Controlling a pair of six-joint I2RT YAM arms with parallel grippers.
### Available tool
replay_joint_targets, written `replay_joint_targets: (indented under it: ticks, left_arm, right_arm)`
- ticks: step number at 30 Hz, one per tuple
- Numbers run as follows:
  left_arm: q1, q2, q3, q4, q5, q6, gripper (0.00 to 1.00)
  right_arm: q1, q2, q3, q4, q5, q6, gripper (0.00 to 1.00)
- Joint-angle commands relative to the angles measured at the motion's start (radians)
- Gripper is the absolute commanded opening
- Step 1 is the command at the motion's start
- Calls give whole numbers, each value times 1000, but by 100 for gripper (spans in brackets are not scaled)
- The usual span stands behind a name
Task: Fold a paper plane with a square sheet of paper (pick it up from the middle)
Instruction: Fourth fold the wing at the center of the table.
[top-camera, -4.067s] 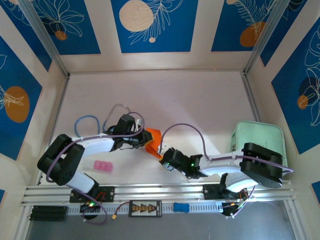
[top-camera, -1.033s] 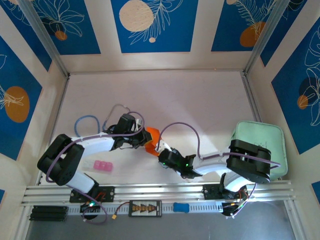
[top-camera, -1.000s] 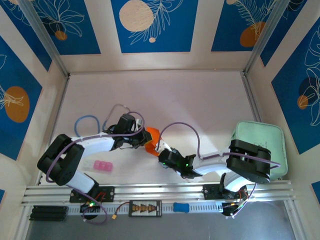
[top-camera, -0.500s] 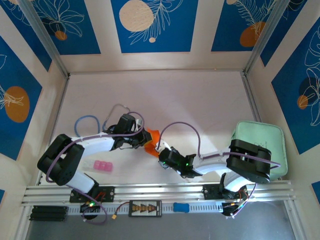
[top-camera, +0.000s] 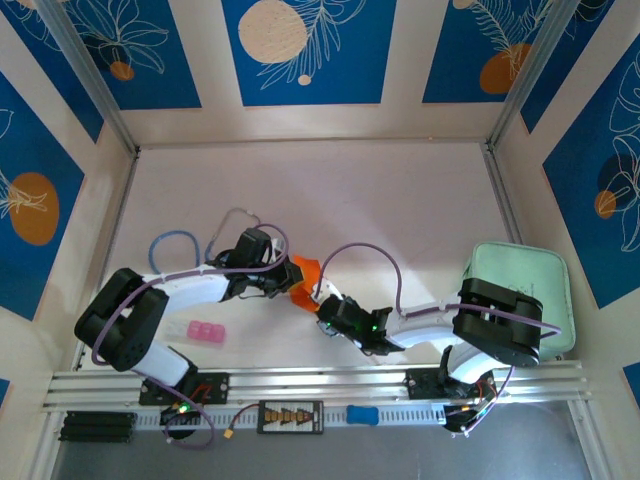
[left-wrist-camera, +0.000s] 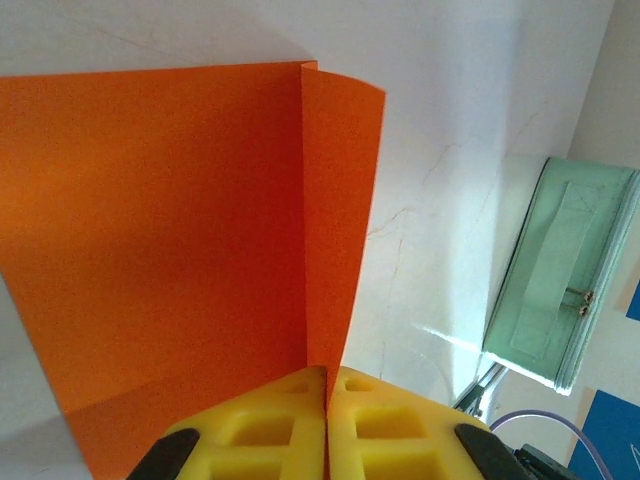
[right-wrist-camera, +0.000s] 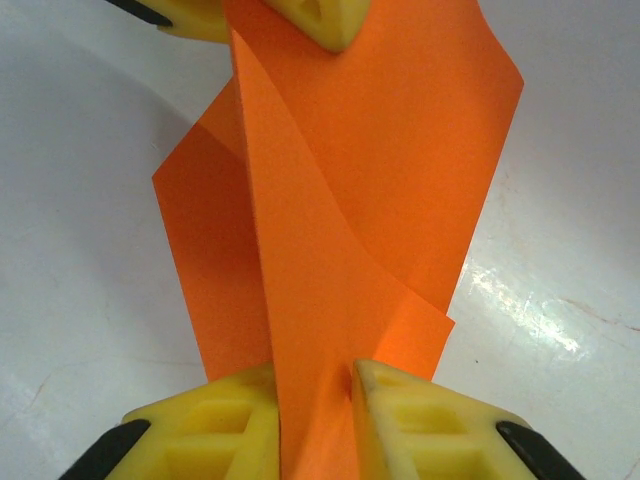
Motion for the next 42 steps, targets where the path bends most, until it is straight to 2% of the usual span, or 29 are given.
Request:
replay_joint_targets:
  ticks: [1, 10, 15, 20, 24, 29, 35, 42]
  left_arm:
    - [-6, -13, 14, -16, -11, 10, 10]
    - [-5, -8, 15, -16, -9, 8, 10]
    - [-5, -13, 14, -20, -13, 8, 10]
    - [-6, -17, 16, -27, -19, 7, 11]
    - [-5, -26, 17, -35, -24, 6, 21]
    - [-5, -69, 18, -80, -61, 19, 44]
    - [-4, -114, 25, -163, -108, 50, 55]
    - [0, -176, 23, -239, -167, 72, 59]
  right_arm:
    - [-5, -21, 20, 14, -3, 8, 24]
    - [-4, -27, 19, 14, -5, 11, 24]
    - [-6, -31, 12, 3, -17, 24, 18]
    - [-12, -30, 14, -16, -43, 47, 15]
    - [-20, -15, 15, -19, -76, 79, 13]
    - [-27, 19, 20, -3, -119, 125, 13]
    - [-36, 53, 27, 16, -154, 158, 13]
    - [-62, 66, 10, 52, -231, 238, 14]
